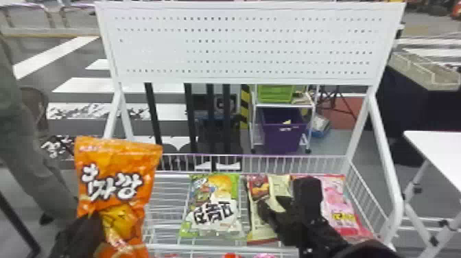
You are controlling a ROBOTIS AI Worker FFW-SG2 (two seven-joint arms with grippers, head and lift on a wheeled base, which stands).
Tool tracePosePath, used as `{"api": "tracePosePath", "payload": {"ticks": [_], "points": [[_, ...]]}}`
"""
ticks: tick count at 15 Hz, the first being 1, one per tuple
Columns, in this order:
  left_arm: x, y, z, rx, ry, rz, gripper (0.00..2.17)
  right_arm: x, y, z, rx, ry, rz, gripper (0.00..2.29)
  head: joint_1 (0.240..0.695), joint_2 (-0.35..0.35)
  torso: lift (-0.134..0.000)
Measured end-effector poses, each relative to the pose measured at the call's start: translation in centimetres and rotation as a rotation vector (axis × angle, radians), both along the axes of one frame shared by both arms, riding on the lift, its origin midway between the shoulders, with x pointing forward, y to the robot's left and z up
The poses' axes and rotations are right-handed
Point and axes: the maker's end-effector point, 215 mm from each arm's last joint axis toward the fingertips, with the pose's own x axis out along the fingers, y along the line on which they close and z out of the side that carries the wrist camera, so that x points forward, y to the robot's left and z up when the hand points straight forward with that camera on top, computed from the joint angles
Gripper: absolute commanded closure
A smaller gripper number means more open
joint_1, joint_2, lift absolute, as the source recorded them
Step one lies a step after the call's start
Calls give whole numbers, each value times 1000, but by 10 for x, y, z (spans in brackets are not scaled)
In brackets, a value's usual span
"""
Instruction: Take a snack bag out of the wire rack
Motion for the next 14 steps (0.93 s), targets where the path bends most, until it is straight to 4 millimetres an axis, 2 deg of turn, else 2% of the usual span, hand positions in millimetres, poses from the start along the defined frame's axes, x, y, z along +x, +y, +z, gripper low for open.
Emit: {"api": "tracePosePath", "payload": {"ticks": [6, 9, 12, 14], "points": [[-1, -1, -1, -1, 3, -2, 1956, -4, -2, 5, -13, 0, -15, 2256, 499, 0, 0], [-2, -1, -1, 0, 5, -3, 1956, -7, -5, 14, -17, -20, -29, 2256, 499, 0, 0], [-3, -3, 0, 1, 4, -6, 1956, -16, -7, 47, -9, -84, -39, 2253, 499, 0, 0], [-3, -3, 1, 1, 4, -7, 1956, -31, -12, 73, 2, -132, -39, 2253, 499, 0, 0]]}}
